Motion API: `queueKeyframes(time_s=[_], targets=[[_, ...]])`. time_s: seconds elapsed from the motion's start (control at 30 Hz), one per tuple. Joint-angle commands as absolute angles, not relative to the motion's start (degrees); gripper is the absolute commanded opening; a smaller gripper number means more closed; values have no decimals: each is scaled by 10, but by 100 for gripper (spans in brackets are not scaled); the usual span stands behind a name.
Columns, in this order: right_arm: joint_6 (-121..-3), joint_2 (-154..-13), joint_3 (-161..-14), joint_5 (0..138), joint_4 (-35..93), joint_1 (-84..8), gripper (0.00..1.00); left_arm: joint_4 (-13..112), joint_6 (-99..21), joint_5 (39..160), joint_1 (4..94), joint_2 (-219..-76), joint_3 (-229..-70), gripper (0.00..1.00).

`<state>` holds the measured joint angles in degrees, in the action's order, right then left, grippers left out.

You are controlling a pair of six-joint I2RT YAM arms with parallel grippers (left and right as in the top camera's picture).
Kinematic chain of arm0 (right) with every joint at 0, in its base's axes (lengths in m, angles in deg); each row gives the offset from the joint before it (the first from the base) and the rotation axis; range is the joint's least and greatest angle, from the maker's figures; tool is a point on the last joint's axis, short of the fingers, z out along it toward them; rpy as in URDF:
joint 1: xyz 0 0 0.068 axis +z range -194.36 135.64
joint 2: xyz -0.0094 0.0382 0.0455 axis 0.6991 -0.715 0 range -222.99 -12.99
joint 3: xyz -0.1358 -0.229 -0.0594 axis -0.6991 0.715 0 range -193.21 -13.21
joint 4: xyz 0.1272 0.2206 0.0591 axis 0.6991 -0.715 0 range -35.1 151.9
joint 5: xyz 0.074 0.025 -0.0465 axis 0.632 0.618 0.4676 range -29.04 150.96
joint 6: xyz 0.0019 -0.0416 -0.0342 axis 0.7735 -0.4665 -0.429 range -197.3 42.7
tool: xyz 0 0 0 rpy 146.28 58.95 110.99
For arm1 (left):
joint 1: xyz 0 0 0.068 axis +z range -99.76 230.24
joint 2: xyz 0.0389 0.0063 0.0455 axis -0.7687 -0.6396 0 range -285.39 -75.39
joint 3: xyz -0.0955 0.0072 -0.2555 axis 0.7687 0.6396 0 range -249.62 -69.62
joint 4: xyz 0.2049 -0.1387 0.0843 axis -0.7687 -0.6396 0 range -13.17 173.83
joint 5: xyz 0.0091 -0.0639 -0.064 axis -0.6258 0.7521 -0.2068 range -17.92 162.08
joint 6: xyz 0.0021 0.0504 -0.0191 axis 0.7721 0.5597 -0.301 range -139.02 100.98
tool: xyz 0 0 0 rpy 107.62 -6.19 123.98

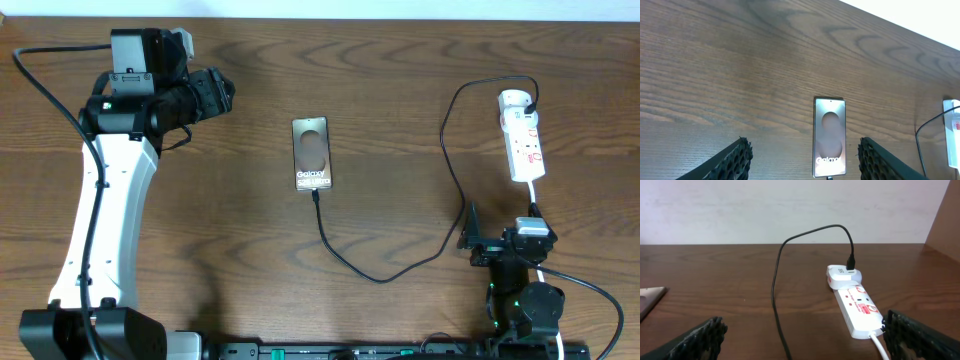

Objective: Plug charger to phone and switch on socket

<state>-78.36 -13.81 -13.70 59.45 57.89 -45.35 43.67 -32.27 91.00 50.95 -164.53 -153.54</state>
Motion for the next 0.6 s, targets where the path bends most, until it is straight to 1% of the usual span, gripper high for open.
queueKeyframes(time_s=[0.0, 0.57], targets=[[-780, -133, -135, 592, 578, -450, 99, 436, -317, 904, 512, -1638, -1537, 66], [-780, -133, -135, 592, 578, -450, 99, 436, -315, 893, 512, -1636, -1531, 66]])
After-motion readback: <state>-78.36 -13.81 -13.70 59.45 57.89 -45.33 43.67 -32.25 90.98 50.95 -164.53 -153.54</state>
